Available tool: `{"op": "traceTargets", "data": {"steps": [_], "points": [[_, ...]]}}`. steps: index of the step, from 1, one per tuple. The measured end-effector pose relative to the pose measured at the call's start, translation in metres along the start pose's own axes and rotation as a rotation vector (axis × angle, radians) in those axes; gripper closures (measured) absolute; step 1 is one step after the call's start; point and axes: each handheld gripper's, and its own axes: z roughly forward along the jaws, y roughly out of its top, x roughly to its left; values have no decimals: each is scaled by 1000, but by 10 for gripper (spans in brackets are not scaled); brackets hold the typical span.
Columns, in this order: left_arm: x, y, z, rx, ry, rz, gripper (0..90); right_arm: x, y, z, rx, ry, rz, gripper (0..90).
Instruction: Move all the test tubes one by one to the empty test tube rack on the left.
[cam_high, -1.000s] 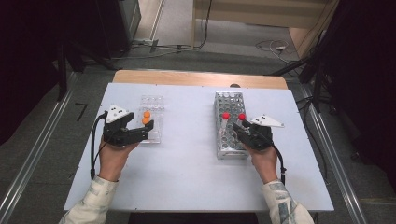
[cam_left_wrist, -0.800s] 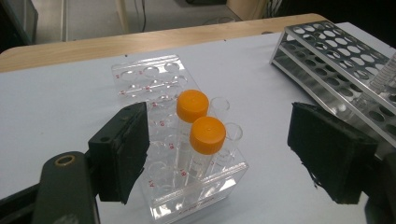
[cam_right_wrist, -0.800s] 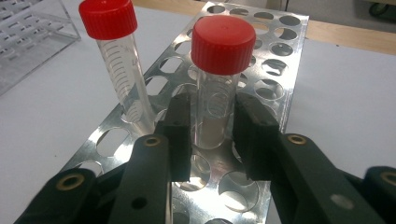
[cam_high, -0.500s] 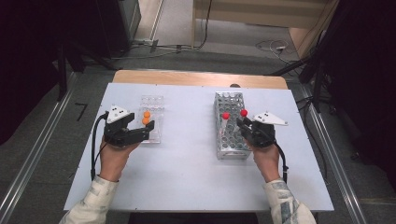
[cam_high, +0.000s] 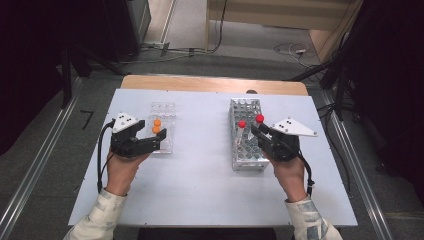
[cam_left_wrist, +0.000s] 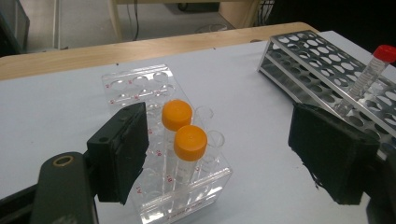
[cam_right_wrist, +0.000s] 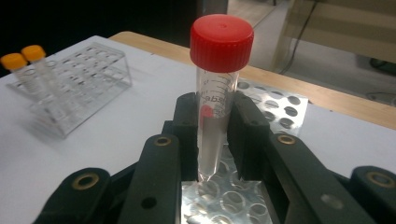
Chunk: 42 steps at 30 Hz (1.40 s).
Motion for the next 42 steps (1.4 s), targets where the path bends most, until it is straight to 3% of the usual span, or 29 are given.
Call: {"op": "traceTargets", "data": {"steps": [12,22,30,39,42], "points": [[-8,2,-2,-8,-37,6,197,37,-2,8,21,131,-44,718],[-20,3,-3,-9,-76,26,197,74,-11,33,87,215,-104,718],[-33,3,-4,-11,-122,42,198,95,-14,59,124,264,-105,719],[-44,2,-2,13,-189,88,285,115,-18,81,156,292,-120,718],[-49,0,0,25,-239,104,401,121,-16,84,148,306,-122,718]]}}
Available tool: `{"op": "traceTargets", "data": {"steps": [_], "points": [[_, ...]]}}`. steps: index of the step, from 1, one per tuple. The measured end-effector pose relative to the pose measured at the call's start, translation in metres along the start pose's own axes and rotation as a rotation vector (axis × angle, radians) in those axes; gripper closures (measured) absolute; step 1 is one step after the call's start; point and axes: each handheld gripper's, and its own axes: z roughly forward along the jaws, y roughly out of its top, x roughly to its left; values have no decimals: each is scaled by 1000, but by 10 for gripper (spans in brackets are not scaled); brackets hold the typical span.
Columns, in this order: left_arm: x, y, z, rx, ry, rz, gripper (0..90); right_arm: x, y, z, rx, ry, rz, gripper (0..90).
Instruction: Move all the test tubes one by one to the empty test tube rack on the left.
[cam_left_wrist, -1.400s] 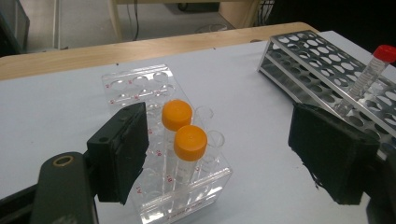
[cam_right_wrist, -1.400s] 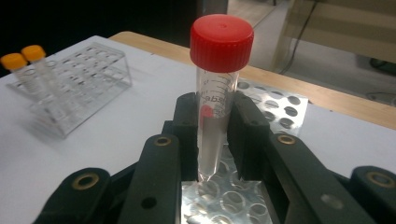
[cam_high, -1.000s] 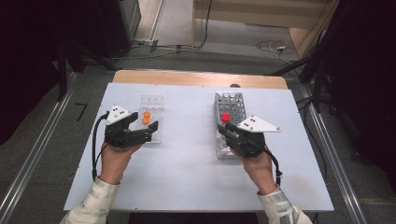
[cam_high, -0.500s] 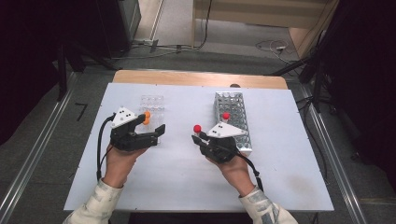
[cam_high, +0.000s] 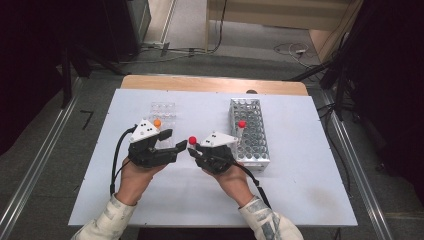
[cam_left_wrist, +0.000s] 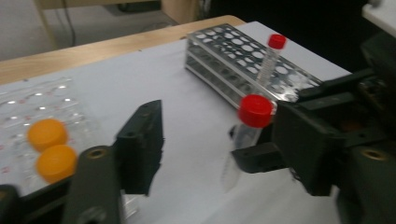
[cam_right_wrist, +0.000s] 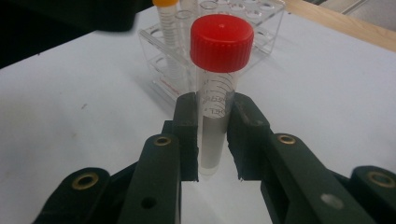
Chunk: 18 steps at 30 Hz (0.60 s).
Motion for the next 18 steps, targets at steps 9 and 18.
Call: {"op": "traceTargets", "data": {"steps": [9,18], "points": [[-2,-3,5,19,-32,11,588,17,7,8,-4,34,-27,718],[-1,-4,6,33,-29,7,697,20,10,8,-6,44,-33,715]]}}
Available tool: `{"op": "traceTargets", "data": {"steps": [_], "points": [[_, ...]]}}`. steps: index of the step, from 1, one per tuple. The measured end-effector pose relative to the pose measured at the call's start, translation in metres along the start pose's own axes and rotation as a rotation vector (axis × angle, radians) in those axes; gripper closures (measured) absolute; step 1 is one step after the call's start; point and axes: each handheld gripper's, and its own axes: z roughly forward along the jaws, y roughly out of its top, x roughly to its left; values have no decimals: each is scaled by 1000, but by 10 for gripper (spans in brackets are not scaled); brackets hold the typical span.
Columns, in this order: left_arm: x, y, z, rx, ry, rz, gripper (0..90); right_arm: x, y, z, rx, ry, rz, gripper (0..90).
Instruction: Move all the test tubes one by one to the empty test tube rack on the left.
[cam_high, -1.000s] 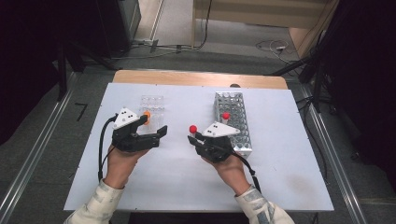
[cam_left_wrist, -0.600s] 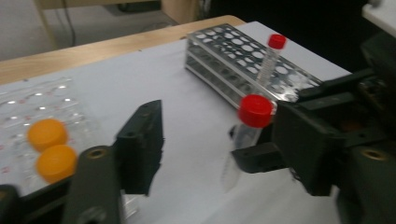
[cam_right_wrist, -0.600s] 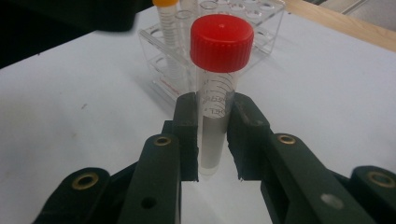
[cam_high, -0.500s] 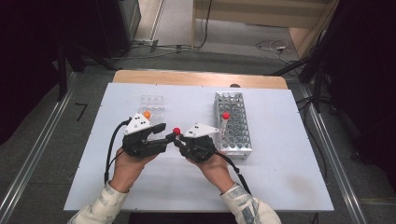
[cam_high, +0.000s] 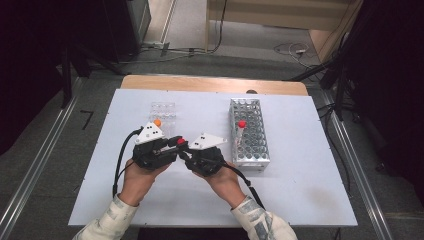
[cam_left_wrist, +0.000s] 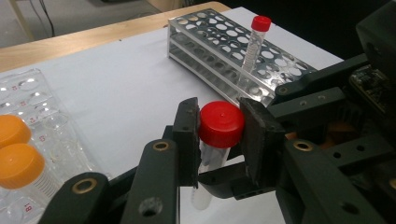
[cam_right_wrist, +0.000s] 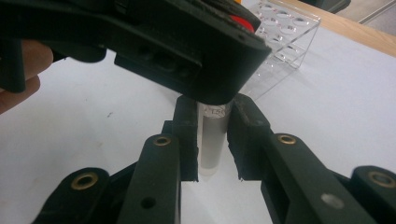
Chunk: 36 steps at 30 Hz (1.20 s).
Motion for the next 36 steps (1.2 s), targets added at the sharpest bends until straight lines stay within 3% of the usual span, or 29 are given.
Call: {"op": "traceTargets", "data": {"steps": [2,6,14,27,36], "points": [[0,0,-1,-2,3,1,701,0,0,-1,0,3,-2,685],[1,1,-3,-9,6,-7,702,-1,0,-5,6,28,-14,530],[7,1,-10,-9,24,-17,703,-11,-6,-25,-1,22,-10,389],[21,-1,-29,-31,64,-43,703,-37,-27,-58,-3,-36,33,341],[32,-1,-44,-49,96,-64,703,-45,-37,-72,-4,-62,49,339]]}}
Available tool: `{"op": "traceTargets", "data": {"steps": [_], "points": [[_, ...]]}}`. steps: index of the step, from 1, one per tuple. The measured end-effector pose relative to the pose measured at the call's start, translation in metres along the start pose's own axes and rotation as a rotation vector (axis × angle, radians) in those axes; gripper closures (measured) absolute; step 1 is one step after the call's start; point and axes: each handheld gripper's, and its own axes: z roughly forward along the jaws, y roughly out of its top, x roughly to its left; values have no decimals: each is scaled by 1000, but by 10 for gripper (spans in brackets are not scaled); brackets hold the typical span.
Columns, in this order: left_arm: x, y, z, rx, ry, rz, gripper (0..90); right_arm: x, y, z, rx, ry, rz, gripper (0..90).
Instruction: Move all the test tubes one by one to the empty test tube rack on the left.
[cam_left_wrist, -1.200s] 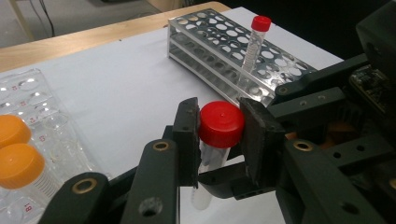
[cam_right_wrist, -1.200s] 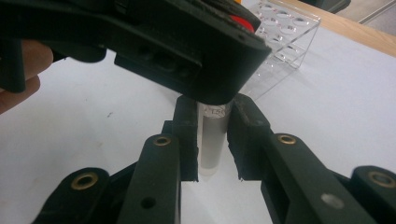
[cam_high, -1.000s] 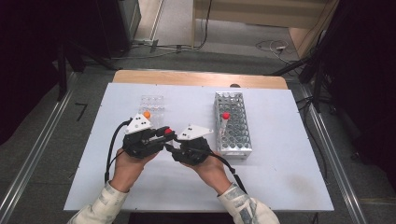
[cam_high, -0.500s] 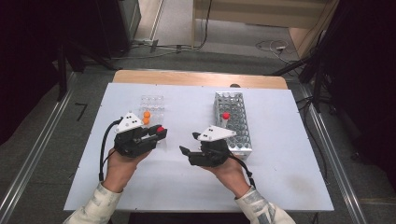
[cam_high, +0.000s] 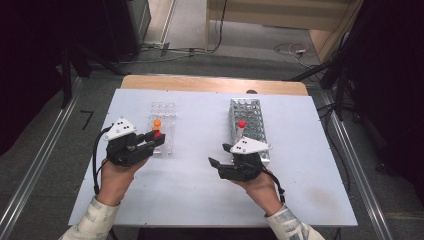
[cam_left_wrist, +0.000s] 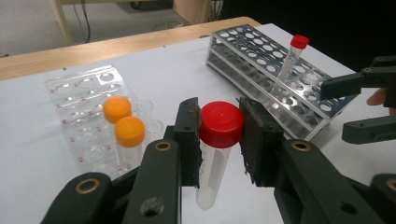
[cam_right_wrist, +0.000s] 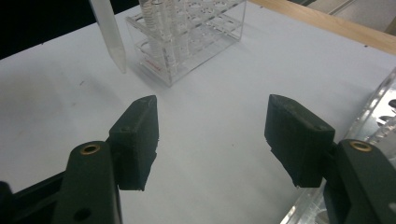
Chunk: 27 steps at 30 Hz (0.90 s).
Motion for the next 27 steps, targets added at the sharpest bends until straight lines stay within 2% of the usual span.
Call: {"op": "traceTargets", "data": {"steps": [15,27], "points": [[20,10,-18,-28,62,-24,704,-14,-11,-15,-2,-34,29,337],[44,28,-12,-32,136,-52,704,-18,-14,-19,-3,-43,46,334]]}}
